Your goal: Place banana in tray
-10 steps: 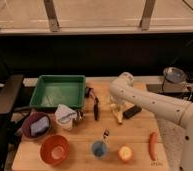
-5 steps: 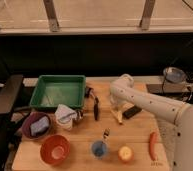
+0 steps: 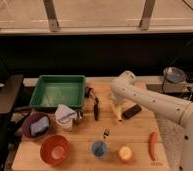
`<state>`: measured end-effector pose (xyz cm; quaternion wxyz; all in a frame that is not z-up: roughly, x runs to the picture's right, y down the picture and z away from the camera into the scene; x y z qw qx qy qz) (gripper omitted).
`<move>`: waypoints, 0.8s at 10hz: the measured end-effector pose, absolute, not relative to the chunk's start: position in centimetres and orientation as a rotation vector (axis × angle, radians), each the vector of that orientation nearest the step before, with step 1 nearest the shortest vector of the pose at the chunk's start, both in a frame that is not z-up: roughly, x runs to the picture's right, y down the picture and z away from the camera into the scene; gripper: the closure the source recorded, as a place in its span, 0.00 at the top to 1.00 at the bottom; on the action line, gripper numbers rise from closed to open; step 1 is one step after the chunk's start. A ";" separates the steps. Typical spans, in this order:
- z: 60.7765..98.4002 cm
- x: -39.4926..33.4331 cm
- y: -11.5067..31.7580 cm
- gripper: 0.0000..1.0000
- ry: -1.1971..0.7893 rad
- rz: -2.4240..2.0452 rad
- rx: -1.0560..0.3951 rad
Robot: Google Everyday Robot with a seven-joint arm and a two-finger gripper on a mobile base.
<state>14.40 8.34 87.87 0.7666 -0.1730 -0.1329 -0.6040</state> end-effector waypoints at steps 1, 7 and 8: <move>86.5 14.1 6.2 0.00 -0.262 -1.311 -0.343; 83.9 6.7 -7.9 0.00 -0.205 -1.354 -0.089; 83.9 3.6 -9.2 0.00 -0.226 -1.373 -0.040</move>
